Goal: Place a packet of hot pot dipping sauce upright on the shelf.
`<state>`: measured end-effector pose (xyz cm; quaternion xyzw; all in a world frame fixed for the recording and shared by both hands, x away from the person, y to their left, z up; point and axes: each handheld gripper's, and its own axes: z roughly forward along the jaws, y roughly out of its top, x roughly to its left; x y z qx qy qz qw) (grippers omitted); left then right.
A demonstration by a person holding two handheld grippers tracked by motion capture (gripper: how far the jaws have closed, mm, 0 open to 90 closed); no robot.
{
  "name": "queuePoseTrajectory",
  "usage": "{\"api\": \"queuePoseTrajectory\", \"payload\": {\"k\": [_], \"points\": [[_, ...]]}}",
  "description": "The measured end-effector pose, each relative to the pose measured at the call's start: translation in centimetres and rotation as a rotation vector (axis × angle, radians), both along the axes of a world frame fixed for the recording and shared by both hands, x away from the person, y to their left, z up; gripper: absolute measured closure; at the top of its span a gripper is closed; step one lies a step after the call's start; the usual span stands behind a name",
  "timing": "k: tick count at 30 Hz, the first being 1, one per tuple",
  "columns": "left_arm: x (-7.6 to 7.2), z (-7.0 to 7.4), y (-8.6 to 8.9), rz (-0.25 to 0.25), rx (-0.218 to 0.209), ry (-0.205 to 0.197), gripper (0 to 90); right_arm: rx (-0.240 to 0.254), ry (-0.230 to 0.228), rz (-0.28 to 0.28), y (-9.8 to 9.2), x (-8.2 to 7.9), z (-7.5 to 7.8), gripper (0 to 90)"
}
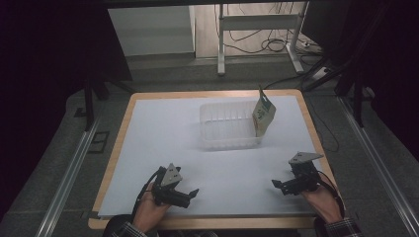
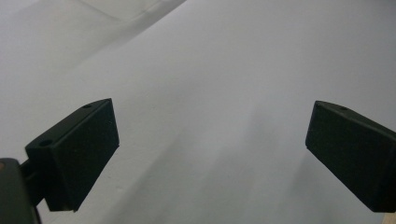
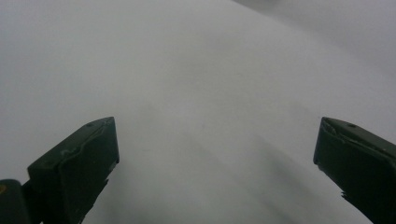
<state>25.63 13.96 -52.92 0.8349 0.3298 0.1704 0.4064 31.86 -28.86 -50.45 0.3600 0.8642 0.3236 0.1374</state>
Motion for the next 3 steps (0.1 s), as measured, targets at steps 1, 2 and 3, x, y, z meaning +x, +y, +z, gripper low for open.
{"api": "queuePoseTrajectory", "payload": {"k": [1,2,3], "points": [[0.01,0.00,-0.02,0.000,0.001,-0.001,2.5,-0.001,0.003,-0.001,0.02,-0.02,0.00,0.2],[0.03,-0.01,-0.04,-0.001,0.002,0.000,2.5,-0.002,0.004,0.000,0.03,-0.02,0.01,0.2],[0.03,-0.01,-0.04,-0.001,0.002,0.000,2.5,-0.002,0.005,0.000,0.02,-0.01,0.00,0.2]]}}
